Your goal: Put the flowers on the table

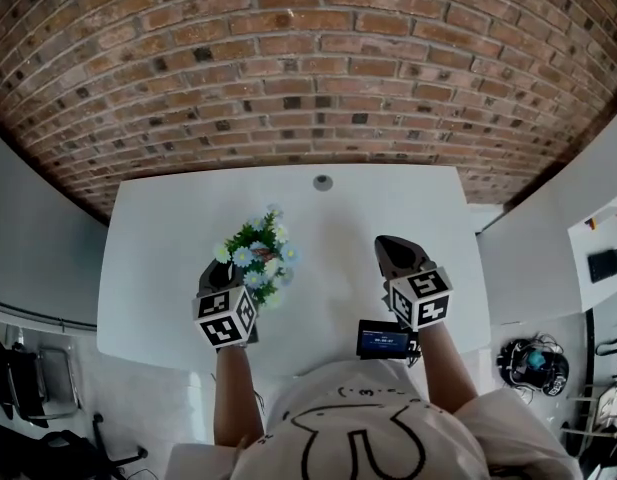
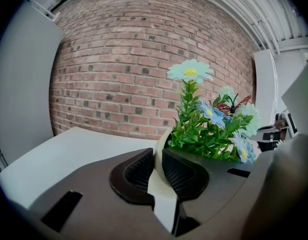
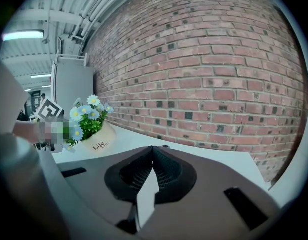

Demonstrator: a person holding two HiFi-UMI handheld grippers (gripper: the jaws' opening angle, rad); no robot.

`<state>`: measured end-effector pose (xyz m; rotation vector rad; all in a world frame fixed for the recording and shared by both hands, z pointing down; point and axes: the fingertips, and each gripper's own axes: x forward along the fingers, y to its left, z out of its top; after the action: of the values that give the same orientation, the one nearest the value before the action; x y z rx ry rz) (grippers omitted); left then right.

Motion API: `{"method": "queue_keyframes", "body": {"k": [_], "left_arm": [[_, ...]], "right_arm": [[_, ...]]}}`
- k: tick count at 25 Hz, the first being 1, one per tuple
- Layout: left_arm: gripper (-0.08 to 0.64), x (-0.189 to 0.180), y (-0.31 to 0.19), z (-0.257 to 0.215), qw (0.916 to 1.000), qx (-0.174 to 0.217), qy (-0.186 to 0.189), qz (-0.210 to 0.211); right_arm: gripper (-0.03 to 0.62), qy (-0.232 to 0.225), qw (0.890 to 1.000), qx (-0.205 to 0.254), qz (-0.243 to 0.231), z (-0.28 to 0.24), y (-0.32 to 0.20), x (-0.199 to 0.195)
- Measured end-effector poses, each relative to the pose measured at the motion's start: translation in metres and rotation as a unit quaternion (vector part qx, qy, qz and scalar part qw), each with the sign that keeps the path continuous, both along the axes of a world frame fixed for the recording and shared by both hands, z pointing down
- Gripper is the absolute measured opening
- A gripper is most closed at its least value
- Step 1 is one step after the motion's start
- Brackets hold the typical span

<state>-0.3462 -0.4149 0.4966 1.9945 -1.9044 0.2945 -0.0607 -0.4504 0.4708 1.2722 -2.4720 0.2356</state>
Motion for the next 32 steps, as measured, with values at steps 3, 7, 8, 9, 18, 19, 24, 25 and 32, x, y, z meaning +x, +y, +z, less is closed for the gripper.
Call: {"method": "queue_keyframes", "body": {"k": [3, 7, 8, 9, 18, 19, 24, 25, 32], "left_arm": [[0.061, 0.003, -0.006, 0.01, 0.9999, -0.014, 0.002, -0.002], [0.061, 0.004, -0.014, 0.024, 0.9994, -0.034, 0.001, -0.005], [0.061, 0.004, -0.015, 0.028, 0.9992, -0.039, 0.001, -0.006], [0.061, 0.004, -0.017, 0.033, 0.999, -0.045, 0.002, -0.007], [0.061, 0.007, -0.03, 0.069, 0.9954, -0.096, -0.008, -0.006], [0.061, 0.007, -0.03, 0.073, 0.9948, -0.101, -0.009, -0.006], [0.061, 0.004, -0.037, 0.085, 0.993, -0.118, -0.006, -0.007], [0.061, 0.004, -0.038, 0.087, 0.9927, -0.12, -0.006, -0.007], [0.061, 0.004, -0.048, 0.094, 0.9914, -0.131, 0.001, 0.0]], "right_arm": [[0.014, 0.001, 1.0, -0.015, 0.002, 0.012, -0.009, 0.006], [0.014, -0.001, 0.999, -0.036, 0.007, 0.026, -0.021, 0.013], [0.014, -0.001, 0.999, -0.041, 0.008, 0.03, -0.024, 0.014], [0.014, -0.002, 0.999, -0.046, 0.008, 0.034, -0.026, 0.015], [0.014, -0.006, 0.996, -0.093, 0.011, 0.067, -0.05, 0.021], [0.014, -0.007, 0.995, -0.101, 0.013, 0.073, -0.051, 0.022], [0.014, -0.005, 0.993, -0.12, 0.019, 0.086, -0.056, 0.025], [0.014, -0.005, 0.992, -0.122, 0.02, 0.088, -0.057, 0.026], [0.014, -0.001, 0.99, -0.138, 0.026, 0.101, -0.065, 0.031]]}}
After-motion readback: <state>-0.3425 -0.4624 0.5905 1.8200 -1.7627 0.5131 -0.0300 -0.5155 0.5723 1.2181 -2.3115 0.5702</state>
